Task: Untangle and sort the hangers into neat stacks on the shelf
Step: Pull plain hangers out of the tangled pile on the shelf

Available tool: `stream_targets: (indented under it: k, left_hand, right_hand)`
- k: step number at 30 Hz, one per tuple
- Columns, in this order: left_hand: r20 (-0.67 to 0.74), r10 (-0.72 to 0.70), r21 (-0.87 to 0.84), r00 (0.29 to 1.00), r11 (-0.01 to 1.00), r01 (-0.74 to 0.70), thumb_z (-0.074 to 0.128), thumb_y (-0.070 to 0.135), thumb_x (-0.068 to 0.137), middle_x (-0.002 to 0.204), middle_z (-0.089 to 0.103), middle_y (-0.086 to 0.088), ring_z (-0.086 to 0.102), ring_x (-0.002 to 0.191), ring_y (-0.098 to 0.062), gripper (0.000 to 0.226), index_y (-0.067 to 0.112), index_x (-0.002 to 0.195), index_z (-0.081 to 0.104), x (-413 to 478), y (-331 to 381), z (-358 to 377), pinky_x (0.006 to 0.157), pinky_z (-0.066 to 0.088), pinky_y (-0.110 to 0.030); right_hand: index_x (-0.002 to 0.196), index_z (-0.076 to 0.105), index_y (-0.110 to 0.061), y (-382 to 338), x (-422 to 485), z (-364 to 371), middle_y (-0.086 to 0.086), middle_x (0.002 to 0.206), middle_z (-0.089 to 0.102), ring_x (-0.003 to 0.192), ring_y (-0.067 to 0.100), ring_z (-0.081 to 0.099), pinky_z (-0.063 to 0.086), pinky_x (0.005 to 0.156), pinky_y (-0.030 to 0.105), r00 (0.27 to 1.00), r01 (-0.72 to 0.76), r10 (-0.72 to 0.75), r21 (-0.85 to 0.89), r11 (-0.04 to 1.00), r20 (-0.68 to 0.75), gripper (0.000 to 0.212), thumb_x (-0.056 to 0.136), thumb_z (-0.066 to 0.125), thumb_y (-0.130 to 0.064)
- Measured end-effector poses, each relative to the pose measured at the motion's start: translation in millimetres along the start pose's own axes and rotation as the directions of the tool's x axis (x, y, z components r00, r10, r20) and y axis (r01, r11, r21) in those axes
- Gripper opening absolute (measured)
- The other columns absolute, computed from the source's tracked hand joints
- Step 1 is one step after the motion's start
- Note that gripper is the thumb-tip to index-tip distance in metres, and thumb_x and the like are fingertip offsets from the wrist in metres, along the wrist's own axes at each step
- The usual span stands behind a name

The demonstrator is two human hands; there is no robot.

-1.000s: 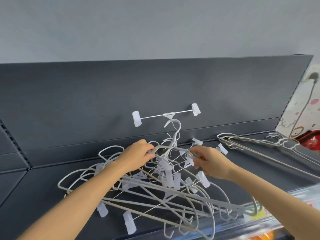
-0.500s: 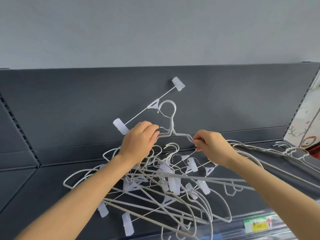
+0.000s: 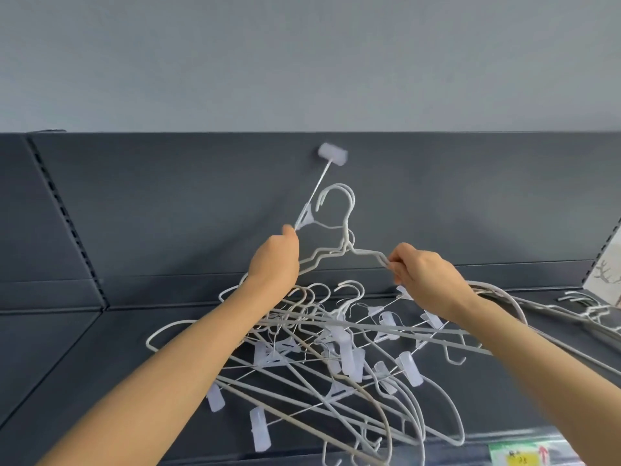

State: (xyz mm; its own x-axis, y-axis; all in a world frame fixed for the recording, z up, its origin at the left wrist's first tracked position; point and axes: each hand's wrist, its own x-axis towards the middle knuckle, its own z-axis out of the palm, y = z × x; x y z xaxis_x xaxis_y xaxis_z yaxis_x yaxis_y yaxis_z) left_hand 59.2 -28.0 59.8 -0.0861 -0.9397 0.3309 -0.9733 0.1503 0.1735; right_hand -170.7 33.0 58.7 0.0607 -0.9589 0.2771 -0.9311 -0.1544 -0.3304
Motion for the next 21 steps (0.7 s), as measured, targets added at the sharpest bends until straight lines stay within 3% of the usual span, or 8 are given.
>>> stream_targets:
  k: [2,5,7,10,14,19,21]
  left_hand:
    - [0.079,0.001,-0.005,0.997,1.0,0.0,0.058,0.005,0.089,0.086,0.06,-0.013,0.057,0.071,-0.029,0.014,0.0,0.102,0.056,4,-4,1,0.057,0.046,-0.035]
    - [0.108,-0.041,-0.249,0.993,0.966,0.067,0.05,0.013,0.091,0.077,0.066,-0.012,0.063,0.069,-0.034,0.022,0.002,0.076,0.062,8,-13,9,0.059,0.051,-0.037]
    - [0.167,-0.055,-0.422,0.984,0.899,0.122,0.053,0.015,0.088,0.069,0.064,-0.013,0.057,0.06,-0.029,0.023,0.002,0.073,0.065,6,-20,16,0.067,0.053,-0.038]
    - [0.244,-0.084,-0.617,0.966,0.756,0.221,0.057,0.018,0.088,0.076,0.069,-0.013,0.059,0.063,-0.018,0.022,0.001,0.079,0.066,0,-24,21,0.072,0.053,-0.035]
    - [0.318,-0.095,-0.727,0.943,0.614,0.307,0.06,0.016,0.089,0.072,0.067,-0.009,0.06,0.064,-0.015,0.018,0.004,0.078,0.068,-1,-23,20,0.056,0.048,-0.021]
    - [0.465,-0.084,-0.855,0.881,0.214,0.472,0.059,0.009,0.092,0.065,0.057,-0.009,0.06,0.063,-0.016,0.023,0.001,0.07,0.059,0,-19,19,0.051,0.049,-0.018]
    - [0.464,-0.08,-0.872,0.882,0.133,0.471,0.058,0.008,0.093,0.064,0.054,-0.008,0.059,0.06,-0.014,0.026,0.002,0.067,0.055,2,-18,18,0.05,0.051,-0.017]
  right_hand:
    - [0.09,0.046,-0.017,3,0,1,0.001,0.078,0.061,0.069,0.026,0.054,0.046,0.064,0.041,0.999,0.031,-0.032,0.03,0.999,0.01,0.014,0.099,0.038,-0.025]
    - [0.086,0.046,-0.018,7,1,3,-0.003,0.067,0.055,0.063,0.022,0.05,0.044,0.062,0.041,0.997,0.069,-0.07,0.065,0.996,0.019,0.014,0.094,0.051,-0.028]
    - [0.084,0.05,-0.016,11,1,7,-0.004,0.063,0.052,0.061,0.021,0.047,0.044,0.061,0.04,0.998,0.061,-0.063,0.08,0.995,0.019,0.016,0.091,0.058,-0.028]
    - [0.083,0.056,-0.014,16,-1,12,-0.001,0.064,0.054,0.06,0.022,0.045,0.043,0.06,0.038,0.999,0.053,-0.051,0.106,0.993,-0.02,0.012,0.092,0.056,-0.022]
    - [0.082,0.057,-0.016,19,-6,16,-0.003,0.065,0.058,0.061,0.021,0.052,0.045,0.06,0.038,0.995,0.089,-0.082,0.145,0.985,-0.049,0.011,0.092,0.054,-0.017]
    - [0.084,0.06,-0.011,26,-9,22,-0.002,0.06,0.056,0.058,0.024,0.053,0.043,0.057,0.034,0.993,0.107,-0.095,0.193,0.975,-0.075,0.008,0.091,0.057,-0.013]
    - [0.084,0.061,-0.012,29,-9,25,-0.001,0.061,0.057,0.054,0.02,0.049,0.041,0.054,0.029,0.989,0.133,-0.116,0.194,0.972,-0.094,0.007,0.09,0.059,-0.012]
